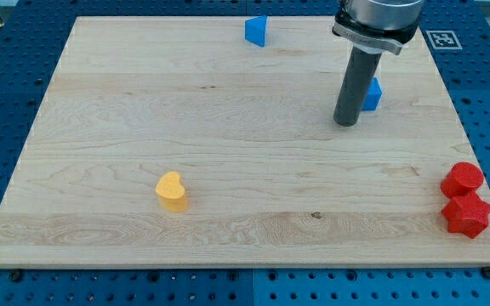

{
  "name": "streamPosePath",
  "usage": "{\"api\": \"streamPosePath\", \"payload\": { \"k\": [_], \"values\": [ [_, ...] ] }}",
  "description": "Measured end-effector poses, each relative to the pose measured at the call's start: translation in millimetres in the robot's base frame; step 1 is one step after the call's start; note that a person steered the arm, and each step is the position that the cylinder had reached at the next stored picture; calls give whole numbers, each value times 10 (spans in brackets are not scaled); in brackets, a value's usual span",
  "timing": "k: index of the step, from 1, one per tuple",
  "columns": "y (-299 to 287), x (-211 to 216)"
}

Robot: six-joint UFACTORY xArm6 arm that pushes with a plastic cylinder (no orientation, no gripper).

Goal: Place the cube at the left of the hexagon

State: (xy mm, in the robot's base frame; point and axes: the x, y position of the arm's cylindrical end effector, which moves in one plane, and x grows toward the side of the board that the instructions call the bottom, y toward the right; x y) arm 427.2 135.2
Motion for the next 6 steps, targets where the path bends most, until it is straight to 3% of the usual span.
{"api": "streamPosePath", "payload": {
  "k": [6],
  "values": [
    [94,-89]
  ]
}}
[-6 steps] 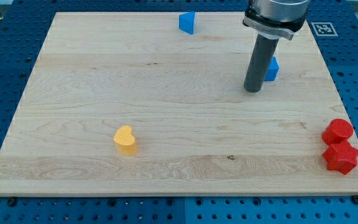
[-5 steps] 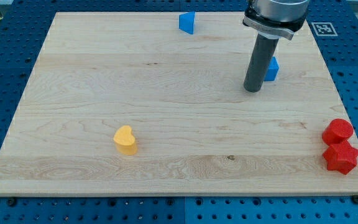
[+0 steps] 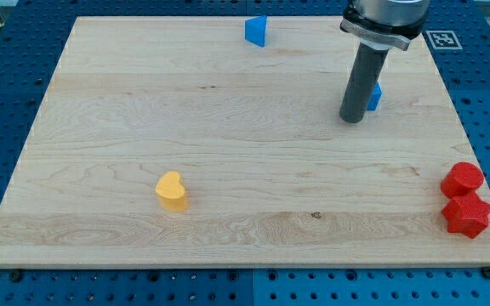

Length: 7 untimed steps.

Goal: Place the cube at the left of the hexagon

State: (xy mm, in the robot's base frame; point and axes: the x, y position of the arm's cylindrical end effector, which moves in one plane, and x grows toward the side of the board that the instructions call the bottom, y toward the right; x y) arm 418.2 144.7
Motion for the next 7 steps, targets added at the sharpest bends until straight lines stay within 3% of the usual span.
{"api": "streamPosePath", "payload": {
  "k": [2,4,7],
  "values": [
    [237,-106],
    [332,-585],
    [793,-333]
  ]
}}
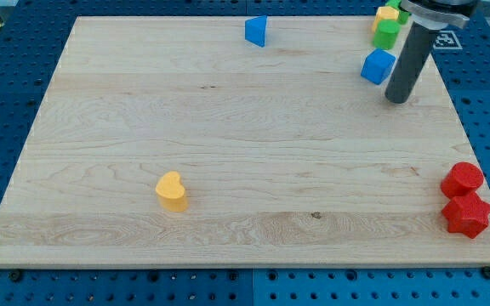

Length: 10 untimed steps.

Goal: Place the cube at the left of the hexagon

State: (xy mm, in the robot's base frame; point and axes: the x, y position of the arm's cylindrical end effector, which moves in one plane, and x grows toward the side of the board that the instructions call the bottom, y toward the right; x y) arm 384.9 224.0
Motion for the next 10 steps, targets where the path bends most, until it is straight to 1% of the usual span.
{"api": "streamPosePath", "payload": {
  "k": [1,2,3,4,6,9,10],
  "values": [
    [33,-176],
    [-205,-456],
    [-402,-520],
    [-409,-531],
    [-597,-976],
    [-607,-1166],
    [-792,-1304]
  ]
}}
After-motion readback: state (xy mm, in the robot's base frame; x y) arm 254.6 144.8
